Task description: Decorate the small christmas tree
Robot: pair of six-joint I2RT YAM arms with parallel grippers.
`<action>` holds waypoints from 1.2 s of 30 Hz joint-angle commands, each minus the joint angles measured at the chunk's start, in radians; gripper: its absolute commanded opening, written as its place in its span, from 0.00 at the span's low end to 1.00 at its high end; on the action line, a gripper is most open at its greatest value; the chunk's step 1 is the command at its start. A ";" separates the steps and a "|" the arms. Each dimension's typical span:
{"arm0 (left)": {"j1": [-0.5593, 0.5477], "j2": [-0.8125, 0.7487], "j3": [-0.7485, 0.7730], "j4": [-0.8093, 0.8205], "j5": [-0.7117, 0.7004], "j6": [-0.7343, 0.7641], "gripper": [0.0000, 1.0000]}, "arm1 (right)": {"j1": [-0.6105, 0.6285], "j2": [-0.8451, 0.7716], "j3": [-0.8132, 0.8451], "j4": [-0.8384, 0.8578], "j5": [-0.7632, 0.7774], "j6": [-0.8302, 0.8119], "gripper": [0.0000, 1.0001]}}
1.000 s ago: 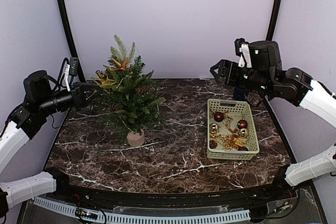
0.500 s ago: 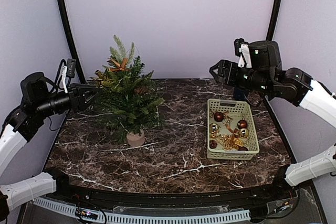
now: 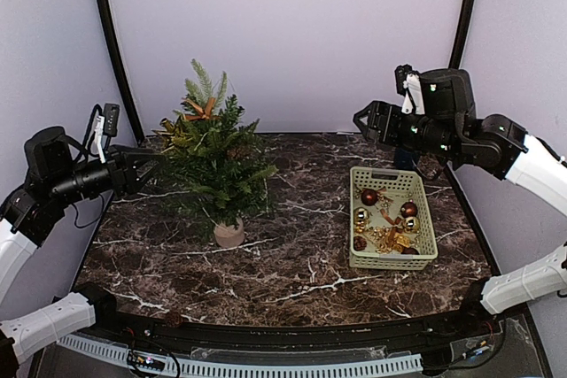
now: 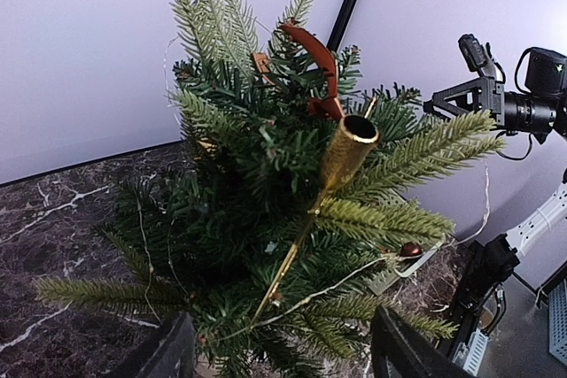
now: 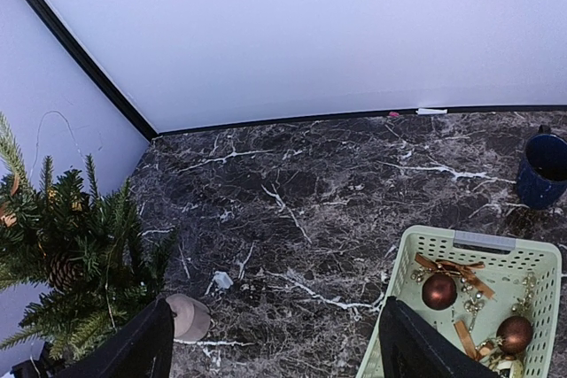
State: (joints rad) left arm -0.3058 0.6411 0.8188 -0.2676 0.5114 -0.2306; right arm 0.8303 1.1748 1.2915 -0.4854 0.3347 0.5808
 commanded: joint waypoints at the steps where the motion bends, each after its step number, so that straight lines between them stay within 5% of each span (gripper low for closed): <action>1: 0.005 -0.014 0.031 -0.018 -0.014 -0.005 0.71 | -0.004 -0.001 0.005 0.035 -0.003 -0.001 0.82; 23: 0.005 -0.100 -0.036 -0.249 -0.168 -0.246 0.70 | -0.002 -0.105 -0.221 0.130 -0.194 -0.068 0.79; 36: 0.006 -0.062 -0.110 -0.282 -0.287 -0.299 0.70 | -0.098 -0.080 -0.376 0.011 -0.106 0.028 0.79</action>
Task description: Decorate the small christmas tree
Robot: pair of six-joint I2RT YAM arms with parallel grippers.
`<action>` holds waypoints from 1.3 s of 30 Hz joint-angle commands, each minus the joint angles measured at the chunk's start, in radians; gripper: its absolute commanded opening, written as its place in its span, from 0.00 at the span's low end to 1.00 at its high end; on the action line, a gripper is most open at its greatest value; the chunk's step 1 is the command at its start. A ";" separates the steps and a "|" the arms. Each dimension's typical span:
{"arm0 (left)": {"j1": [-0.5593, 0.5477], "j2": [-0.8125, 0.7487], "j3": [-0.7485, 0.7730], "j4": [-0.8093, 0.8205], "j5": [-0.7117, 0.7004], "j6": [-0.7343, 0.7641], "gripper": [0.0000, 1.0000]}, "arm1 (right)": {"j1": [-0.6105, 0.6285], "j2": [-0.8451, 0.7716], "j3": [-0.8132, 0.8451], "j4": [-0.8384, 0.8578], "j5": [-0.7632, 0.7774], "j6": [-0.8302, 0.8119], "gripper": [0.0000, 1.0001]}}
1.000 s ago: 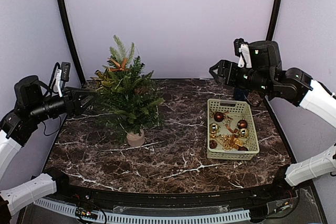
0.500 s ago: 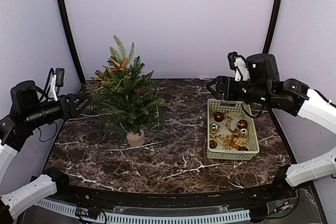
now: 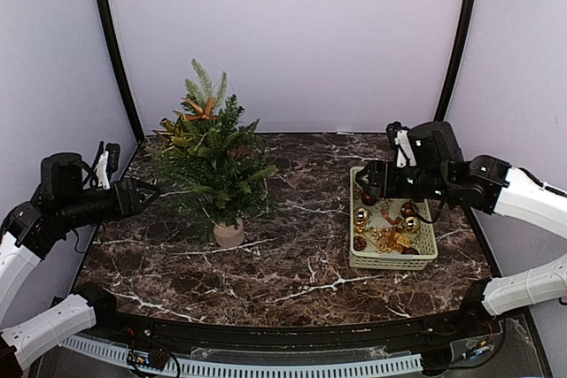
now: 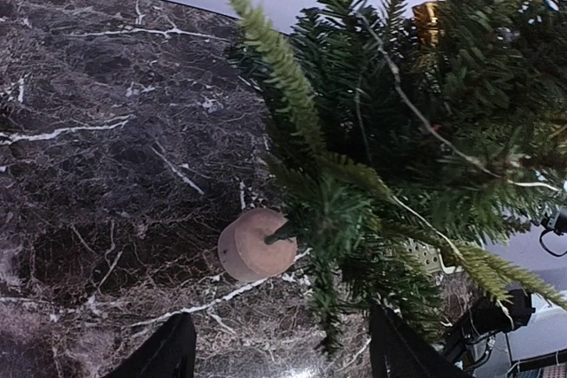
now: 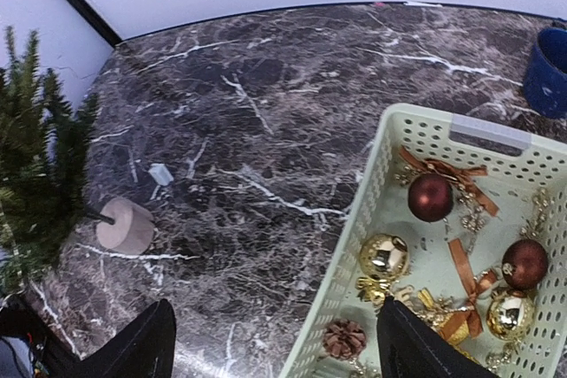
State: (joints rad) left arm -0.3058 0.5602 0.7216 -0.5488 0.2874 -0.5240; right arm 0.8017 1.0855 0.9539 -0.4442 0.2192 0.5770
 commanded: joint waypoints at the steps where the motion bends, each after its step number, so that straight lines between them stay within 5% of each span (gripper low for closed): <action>1: 0.006 0.021 -0.010 0.001 -0.072 -0.001 0.70 | -0.095 0.010 -0.052 -0.029 -0.009 0.032 0.79; 17: 0.008 0.005 0.101 0.043 -0.333 0.171 0.69 | -0.398 0.276 -0.054 0.016 -0.157 -0.157 0.61; 39: 0.008 -0.042 -0.014 0.205 -0.341 0.326 0.69 | -0.461 0.736 0.180 0.090 -0.101 -0.306 0.24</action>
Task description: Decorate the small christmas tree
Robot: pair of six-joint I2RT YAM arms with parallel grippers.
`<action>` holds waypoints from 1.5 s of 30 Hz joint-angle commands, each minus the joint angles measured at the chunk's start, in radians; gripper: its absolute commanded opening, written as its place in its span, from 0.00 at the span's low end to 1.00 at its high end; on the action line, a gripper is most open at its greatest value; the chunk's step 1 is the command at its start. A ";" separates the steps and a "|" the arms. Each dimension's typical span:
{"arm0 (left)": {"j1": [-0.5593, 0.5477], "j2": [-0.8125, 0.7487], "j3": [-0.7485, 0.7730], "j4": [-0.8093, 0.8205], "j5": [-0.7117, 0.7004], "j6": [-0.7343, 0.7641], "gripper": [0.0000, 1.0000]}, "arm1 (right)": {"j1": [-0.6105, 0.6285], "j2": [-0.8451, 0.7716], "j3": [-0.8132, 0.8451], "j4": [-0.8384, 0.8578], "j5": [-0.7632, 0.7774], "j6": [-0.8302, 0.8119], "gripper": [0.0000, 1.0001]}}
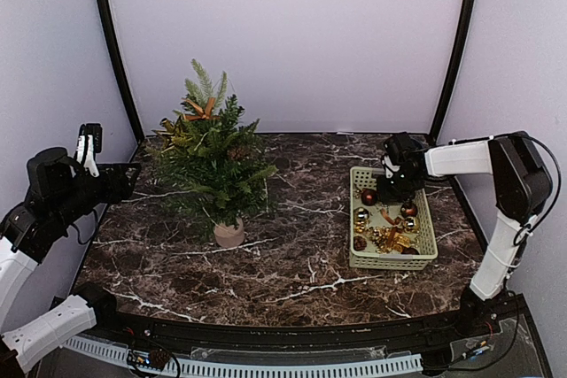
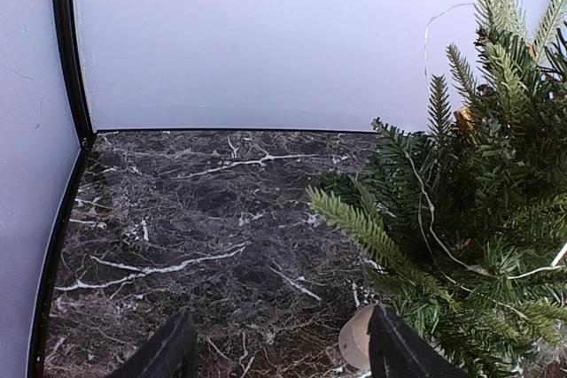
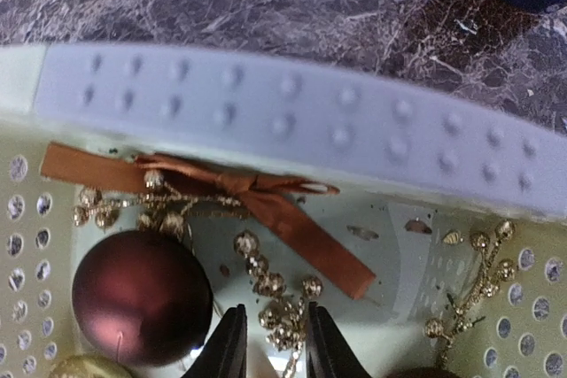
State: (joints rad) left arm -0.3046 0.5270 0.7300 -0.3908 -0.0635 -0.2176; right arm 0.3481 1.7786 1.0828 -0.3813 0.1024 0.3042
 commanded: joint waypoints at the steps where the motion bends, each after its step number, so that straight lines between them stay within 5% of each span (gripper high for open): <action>1: 0.007 -0.008 -0.026 0.052 0.011 0.020 0.69 | -0.008 0.055 0.059 0.024 0.015 -0.037 0.23; 16: 0.007 -0.007 -0.044 0.062 0.013 0.020 0.69 | -0.008 -0.006 0.033 -0.003 0.025 -0.034 0.01; 22: 0.007 -0.011 -0.060 0.075 0.007 0.040 0.69 | -0.007 -0.167 -0.011 -0.075 0.033 -0.019 0.00; 30: 0.007 -0.026 -0.087 0.102 0.022 0.047 0.69 | 0.025 -0.460 -0.033 -0.169 -0.161 0.010 0.00; 45: 0.007 -0.033 -0.107 0.112 0.036 0.077 0.69 | 0.458 -0.607 0.089 -0.079 -0.261 0.191 0.00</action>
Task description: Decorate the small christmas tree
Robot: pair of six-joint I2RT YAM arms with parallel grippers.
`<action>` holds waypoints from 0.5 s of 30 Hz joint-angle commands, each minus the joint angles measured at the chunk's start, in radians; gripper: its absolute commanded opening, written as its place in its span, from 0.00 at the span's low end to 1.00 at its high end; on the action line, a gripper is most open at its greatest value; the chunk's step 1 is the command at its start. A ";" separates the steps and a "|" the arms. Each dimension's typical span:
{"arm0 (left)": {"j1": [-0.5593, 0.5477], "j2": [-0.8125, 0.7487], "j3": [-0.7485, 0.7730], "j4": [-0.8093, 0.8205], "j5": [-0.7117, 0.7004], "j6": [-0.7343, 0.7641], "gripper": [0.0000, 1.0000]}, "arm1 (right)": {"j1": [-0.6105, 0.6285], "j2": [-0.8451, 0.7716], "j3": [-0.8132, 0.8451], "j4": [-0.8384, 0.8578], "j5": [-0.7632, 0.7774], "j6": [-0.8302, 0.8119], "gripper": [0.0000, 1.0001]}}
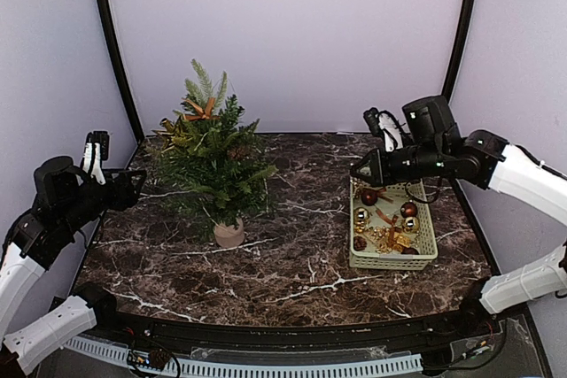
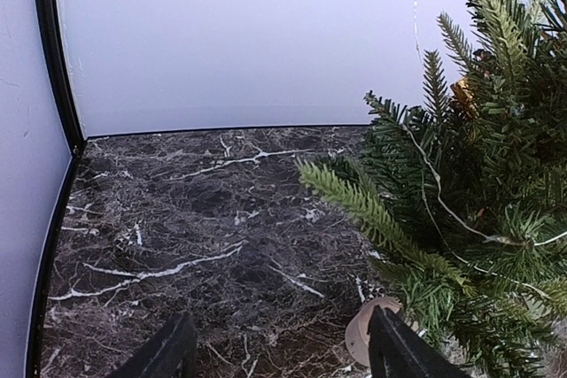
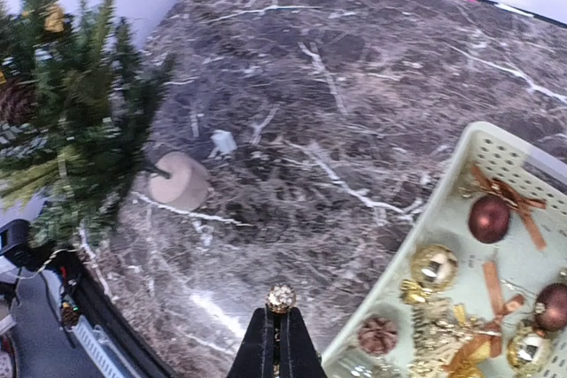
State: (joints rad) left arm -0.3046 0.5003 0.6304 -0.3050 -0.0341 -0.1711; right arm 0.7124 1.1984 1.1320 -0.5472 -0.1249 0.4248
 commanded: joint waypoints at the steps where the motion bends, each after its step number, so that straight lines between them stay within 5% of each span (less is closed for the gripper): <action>1: 0.007 -0.004 -0.007 0.026 0.007 0.033 0.69 | 0.124 -0.027 0.040 0.111 -0.036 0.081 0.00; 15: 0.007 0.007 -0.005 0.030 0.011 0.039 0.69 | 0.539 0.292 0.409 0.206 0.204 -0.037 0.00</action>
State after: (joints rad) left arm -0.3046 0.5091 0.6304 -0.3038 -0.0265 -0.1432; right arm 1.1824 1.3972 1.4300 -0.3794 -0.0460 0.4580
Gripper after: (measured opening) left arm 0.689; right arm 0.028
